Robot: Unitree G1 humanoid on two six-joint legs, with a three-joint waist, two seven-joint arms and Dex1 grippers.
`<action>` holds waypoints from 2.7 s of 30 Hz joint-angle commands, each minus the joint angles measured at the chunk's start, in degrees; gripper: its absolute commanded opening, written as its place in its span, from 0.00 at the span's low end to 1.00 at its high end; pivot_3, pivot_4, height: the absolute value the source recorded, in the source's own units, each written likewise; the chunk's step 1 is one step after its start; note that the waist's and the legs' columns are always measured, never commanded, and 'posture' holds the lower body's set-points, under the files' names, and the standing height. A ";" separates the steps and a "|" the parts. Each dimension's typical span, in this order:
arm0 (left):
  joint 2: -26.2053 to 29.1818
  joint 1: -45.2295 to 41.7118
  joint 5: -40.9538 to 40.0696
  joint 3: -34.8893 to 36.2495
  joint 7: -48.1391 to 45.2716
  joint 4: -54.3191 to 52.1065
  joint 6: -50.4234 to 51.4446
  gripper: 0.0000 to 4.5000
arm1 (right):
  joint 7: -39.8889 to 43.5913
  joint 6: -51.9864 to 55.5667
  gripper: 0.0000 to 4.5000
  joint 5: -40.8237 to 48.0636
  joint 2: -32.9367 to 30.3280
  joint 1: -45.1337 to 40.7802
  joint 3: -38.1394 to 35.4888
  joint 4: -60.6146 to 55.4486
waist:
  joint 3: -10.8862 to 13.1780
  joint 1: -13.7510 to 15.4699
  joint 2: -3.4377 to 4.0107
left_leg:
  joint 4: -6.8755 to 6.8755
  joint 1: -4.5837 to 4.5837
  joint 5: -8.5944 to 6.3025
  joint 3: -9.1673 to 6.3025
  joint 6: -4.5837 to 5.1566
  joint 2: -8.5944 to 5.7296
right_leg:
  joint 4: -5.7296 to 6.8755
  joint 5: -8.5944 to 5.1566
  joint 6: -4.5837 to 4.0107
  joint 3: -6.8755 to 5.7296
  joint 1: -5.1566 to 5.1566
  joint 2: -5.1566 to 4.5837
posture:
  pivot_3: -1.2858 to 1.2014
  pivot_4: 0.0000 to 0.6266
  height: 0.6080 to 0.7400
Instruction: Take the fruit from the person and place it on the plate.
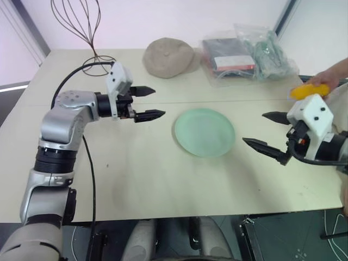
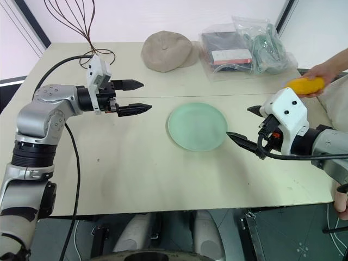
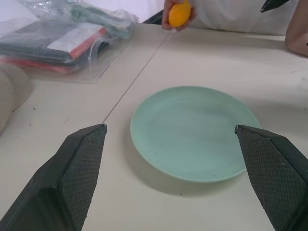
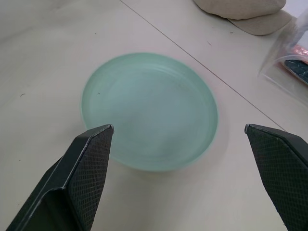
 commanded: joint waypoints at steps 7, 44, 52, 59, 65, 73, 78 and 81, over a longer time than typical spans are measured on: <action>-0.17 -1.57 -1.64 1.40 0.86 -1.81 0.22 0.99 | -0.07 -0.98 1.00 -0.44 -0.55 -0.94 -0.57 -0.34 | 0.00 0.00 0.00 | 0.00 -0.01 0.00 0.00 0.00 0.00 | -0.01 0.00 0.00 0.00 0.00 -0.01 | 0.52 0.24 1.00; -0.30 -1.81 -1.63 0.59 1.10 -1.34 -0.45 0.99 | -0.10 -1.41 1.00 -0.84 -0.23 -0.56 -0.63 -0.33 | 0.00 0.00 0.00 | 0.00 -0.01 0.00 0.00 0.00 0.00 | -0.02 -0.09 -0.15 0.00 0.00 -0.01 | 0.52 0.24 1.00; -0.98 -2.24 -1.61 0.95 2.02 -0.85 -0.67 0.99 | -1.26 -1.81 1.00 -0.60 0.36 -2.61 -0.36 0.17 | 0.00 0.00 0.00 | 0.00 -0.01 -0.01 0.00 0.00 0.00 | -0.03 -0.09 -0.15 0.00 0.00 -0.01 | 0.52 0.24 1.00; -1.52 -2.84 -1.27 0.98 2.31 0.31 -1.31 0.99 | -15.07 4.04 1.00 9.70 9.94 -20.17 0.49 4.16 | 0.02 -0.26 0.02 | -0.01 -0.01 0.00 0.00 0.00 0.02 | -0.03 -0.09 -0.15 0.01 -0.01 0.00 | 0.52 0.24 1.00; -1.81 -3.14 -1.17 0.99 2.44 0.88 -1.85 0.99 | -33.67 11.27 1.00 26.37 18.90 -33.30 0.97 8.10 | 0.03 0.00 0.03 | -0.04 -0.09 0.00 -0.02 0.00 0.02 | -0.01 0.00 -0.01 0.05 -0.12 -0.05 | 0.52 0.24 1.00; -1.96 -3.28 -0.89 0.87 2.70 1.51 -2.64 0.99 | -47.80 10.66 1.00 31.66 23.48 -38.20 7.72 11.25 | 0.03 -0.17 0.05 | -0.07 -0.12 -0.05 -0.01 0.08 0.00 | -0.05 -0.01 -0.05 0.05 -0.13 -0.14 | 0.52 0.24 1.00; -1.78 -2.88 -1.13 1.05 3.04 0.73 -2.43 0.99 | -49.04 9.08 1.00 28.67 23.75 -39.86 10.70 13.60 | 0.04 -0.36 0.05 | -0.08 -0.12 -0.05 0.00 0.08 0.00 | -0.04 0.01 -0.02 0.05 -0.15 -0.10 | 0.52 0.24 1.00; -1.56 -2.65 -1.19 1.23 3.23 0.33 -2.26 0.99 | -48.24 8.05 1.00 26.62 23.28 -40.72 11.54 15.26 | 0.04 -0.47 0.05 | -0.09 -0.12 -0.05 0.00 0.08 0.00 | -0.03 0.01 -0.01 0.05 -0.16 -0.09 | 0.52 0.24 1.00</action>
